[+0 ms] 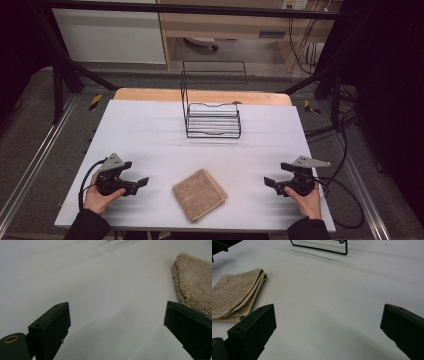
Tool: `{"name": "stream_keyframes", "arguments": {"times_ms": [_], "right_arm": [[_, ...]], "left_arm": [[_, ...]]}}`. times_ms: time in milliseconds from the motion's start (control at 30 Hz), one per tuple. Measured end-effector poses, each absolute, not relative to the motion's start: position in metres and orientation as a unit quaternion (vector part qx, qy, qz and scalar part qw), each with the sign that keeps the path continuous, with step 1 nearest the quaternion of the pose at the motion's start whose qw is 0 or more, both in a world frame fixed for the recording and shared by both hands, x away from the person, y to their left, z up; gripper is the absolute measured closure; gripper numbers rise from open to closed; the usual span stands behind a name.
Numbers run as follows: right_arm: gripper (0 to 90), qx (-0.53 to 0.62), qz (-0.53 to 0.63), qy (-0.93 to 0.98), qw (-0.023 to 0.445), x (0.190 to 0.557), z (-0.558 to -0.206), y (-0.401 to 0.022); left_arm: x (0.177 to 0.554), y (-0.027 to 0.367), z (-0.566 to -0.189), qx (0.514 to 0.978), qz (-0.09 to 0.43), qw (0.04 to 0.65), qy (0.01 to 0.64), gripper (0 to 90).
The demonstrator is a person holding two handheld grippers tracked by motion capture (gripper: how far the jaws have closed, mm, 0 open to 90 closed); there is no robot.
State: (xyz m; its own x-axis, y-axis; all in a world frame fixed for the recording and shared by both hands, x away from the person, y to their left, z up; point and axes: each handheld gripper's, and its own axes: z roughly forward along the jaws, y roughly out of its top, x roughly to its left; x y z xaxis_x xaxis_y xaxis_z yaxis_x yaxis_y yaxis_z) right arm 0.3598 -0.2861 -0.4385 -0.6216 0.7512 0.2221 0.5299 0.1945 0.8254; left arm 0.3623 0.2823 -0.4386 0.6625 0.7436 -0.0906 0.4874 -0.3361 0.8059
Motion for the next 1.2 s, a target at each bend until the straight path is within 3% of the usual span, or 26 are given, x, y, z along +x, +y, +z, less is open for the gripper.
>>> {"name": "stream_keyframes", "arguments": {"times_ms": [700,1200], "right_arm": [[0.8,0.421,0.468,0.768,0.119,0.359,-0.440,-0.284],[0.9,0.412,0.461,0.776,0.126,0.359,-0.439,-0.275]], "left_arm": [[0.361,0.278,-0.436,0.804,0.151,0.431,0.380,7.2],[0.354,0.250,-0.434,0.806,0.128,0.437,0.378,10.9]]}}
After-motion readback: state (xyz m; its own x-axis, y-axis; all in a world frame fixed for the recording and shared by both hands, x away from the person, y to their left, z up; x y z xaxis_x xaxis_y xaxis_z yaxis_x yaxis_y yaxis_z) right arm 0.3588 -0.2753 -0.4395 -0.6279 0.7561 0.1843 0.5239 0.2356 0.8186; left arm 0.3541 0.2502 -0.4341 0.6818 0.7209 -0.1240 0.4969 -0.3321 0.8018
